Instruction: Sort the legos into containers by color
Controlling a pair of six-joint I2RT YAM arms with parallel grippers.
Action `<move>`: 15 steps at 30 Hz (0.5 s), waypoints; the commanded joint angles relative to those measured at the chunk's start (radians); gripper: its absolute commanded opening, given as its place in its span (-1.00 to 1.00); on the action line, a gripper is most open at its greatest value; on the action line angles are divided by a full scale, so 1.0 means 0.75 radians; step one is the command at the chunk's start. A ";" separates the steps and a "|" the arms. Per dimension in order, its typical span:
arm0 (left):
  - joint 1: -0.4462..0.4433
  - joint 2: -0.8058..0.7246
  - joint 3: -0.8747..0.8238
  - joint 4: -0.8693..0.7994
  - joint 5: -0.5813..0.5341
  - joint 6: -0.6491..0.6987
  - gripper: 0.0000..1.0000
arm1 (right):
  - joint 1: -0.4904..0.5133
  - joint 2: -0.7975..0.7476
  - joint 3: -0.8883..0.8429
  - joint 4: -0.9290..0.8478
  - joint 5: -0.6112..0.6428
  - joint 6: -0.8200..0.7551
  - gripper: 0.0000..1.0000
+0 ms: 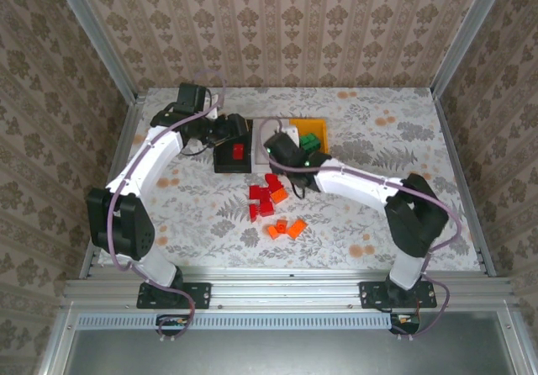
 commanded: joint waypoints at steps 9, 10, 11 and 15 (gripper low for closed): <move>0.070 0.020 -0.029 0.039 0.030 -0.047 0.47 | -0.114 0.501 0.543 -0.164 -0.074 -0.311 -0.23; 0.070 0.025 -0.029 0.041 0.034 -0.048 0.47 | -0.119 0.528 0.584 -0.192 -0.087 -0.309 -0.23; 0.070 0.027 -0.028 0.041 0.037 -0.048 0.47 | -0.120 0.545 0.608 -0.205 -0.086 -0.320 -0.22; 0.070 0.032 -0.029 0.041 0.035 -0.046 0.48 | -0.121 0.569 0.656 -0.229 -0.097 -0.327 0.01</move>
